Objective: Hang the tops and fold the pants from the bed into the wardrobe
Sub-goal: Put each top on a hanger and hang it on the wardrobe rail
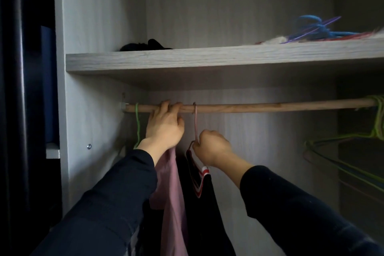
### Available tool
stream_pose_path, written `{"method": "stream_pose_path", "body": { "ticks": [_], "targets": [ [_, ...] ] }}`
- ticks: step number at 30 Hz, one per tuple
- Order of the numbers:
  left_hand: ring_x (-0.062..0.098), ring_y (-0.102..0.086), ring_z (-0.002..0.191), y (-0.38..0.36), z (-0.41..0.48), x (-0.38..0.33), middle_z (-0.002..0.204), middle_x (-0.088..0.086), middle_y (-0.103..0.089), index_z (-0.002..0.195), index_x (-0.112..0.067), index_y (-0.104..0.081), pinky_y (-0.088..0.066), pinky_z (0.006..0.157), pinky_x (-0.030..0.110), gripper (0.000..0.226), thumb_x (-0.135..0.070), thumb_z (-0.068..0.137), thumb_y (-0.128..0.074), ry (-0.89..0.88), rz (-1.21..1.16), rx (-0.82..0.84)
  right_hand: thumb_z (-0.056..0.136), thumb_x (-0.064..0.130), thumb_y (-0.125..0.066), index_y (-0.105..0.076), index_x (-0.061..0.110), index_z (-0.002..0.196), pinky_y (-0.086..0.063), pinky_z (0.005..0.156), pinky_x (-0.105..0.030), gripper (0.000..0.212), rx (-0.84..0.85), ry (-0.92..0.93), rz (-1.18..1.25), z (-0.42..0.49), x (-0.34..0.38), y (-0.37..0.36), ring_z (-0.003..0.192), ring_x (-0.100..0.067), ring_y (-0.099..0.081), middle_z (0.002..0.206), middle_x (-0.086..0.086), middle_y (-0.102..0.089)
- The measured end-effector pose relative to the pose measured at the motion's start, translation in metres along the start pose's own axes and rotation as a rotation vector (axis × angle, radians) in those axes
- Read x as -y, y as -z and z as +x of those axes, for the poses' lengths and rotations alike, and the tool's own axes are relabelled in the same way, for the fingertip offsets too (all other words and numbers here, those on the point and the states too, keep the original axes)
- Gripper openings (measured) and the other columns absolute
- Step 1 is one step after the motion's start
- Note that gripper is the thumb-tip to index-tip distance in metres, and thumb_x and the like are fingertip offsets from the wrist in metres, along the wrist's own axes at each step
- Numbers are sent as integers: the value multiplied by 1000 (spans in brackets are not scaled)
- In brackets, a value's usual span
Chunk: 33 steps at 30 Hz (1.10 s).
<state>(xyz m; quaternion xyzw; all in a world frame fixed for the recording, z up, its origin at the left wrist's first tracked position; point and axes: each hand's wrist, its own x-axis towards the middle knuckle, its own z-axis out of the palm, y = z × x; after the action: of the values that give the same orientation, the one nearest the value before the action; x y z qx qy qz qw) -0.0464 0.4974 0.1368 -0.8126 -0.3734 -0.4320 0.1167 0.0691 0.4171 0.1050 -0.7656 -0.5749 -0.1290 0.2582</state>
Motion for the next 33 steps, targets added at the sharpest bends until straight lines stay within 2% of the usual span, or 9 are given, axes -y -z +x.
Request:
{"method": "stream_pose_path", "body": {
  "ticks": [3,5,9,15,19,22,27,30,33],
  "targets": [
    [31,-30,135,1,-1,-5,150,8,-29,145,-22,-34,-25,112,41,50,-28,96,-44,25,-5,29,101,38,-39,-53,10,95,-49,64,-28,31,131,-18,68,1,-5,4,82,-27,-64,94,-11,-62],
    [32,-30,135,5,1,-13,148,11,-30,144,-20,-35,-23,112,41,49,-30,97,-42,54,3,43,102,44,-34,-49,11,87,-53,68,-31,39,152,-33,110,-2,-14,12,75,-27,-66,86,-11,-62],
    [32,-26,135,5,4,-49,145,14,-33,140,-16,-40,-18,114,45,45,-31,98,-39,54,31,6,101,41,-34,-58,7,107,-40,77,-31,42,29,-16,-81,-18,-47,36,104,-33,-58,116,-16,-60],
    [30,-20,141,-23,8,-146,150,14,-29,145,-15,-33,-13,116,46,48,-30,99,-34,-29,-109,94,99,31,-38,-57,8,107,-36,70,-32,30,-122,-65,-464,-58,-124,83,101,-34,-59,113,-14,-62],
    [27,-6,148,-50,7,-219,160,11,-12,152,-19,-20,-6,120,44,54,-31,100,-32,-160,-247,192,94,24,-47,-58,10,105,-41,70,-33,21,-209,-181,-531,-78,-188,116,99,-33,-62,109,-11,-65],
    [28,-3,148,-67,7,-244,160,10,-11,153,-19,-17,-4,120,44,56,-34,100,-32,-198,-215,189,93,26,-53,-54,9,118,-47,76,-36,30,-245,-209,-616,-89,-229,125,109,-30,-59,118,-9,-60],
    [34,-19,138,-92,10,-270,142,12,-33,149,-19,-28,-11,116,48,55,-31,96,-37,-216,-205,43,94,14,-45,-41,9,135,-44,91,-39,41,-283,-248,-831,-102,-291,140,121,-29,-48,132,-10,-51],
    [37,-34,127,-104,11,-262,130,17,-45,142,-16,-44,-24,111,52,57,-28,86,-39,-254,-230,-95,91,9,-52,-43,6,133,-44,92,-39,43,-233,-271,-873,-107,-303,141,120,-29,-49,131,-11,-51],
    [40,-37,126,-109,9,-259,129,20,-46,140,-13,-46,-27,110,54,57,-24,85,-43,-267,-255,-125,92,4,-48,-51,5,126,-46,89,-38,34,-198,-275,-880,-108,-307,139,116,-29,-53,125,-12,-56]
  ]
}}
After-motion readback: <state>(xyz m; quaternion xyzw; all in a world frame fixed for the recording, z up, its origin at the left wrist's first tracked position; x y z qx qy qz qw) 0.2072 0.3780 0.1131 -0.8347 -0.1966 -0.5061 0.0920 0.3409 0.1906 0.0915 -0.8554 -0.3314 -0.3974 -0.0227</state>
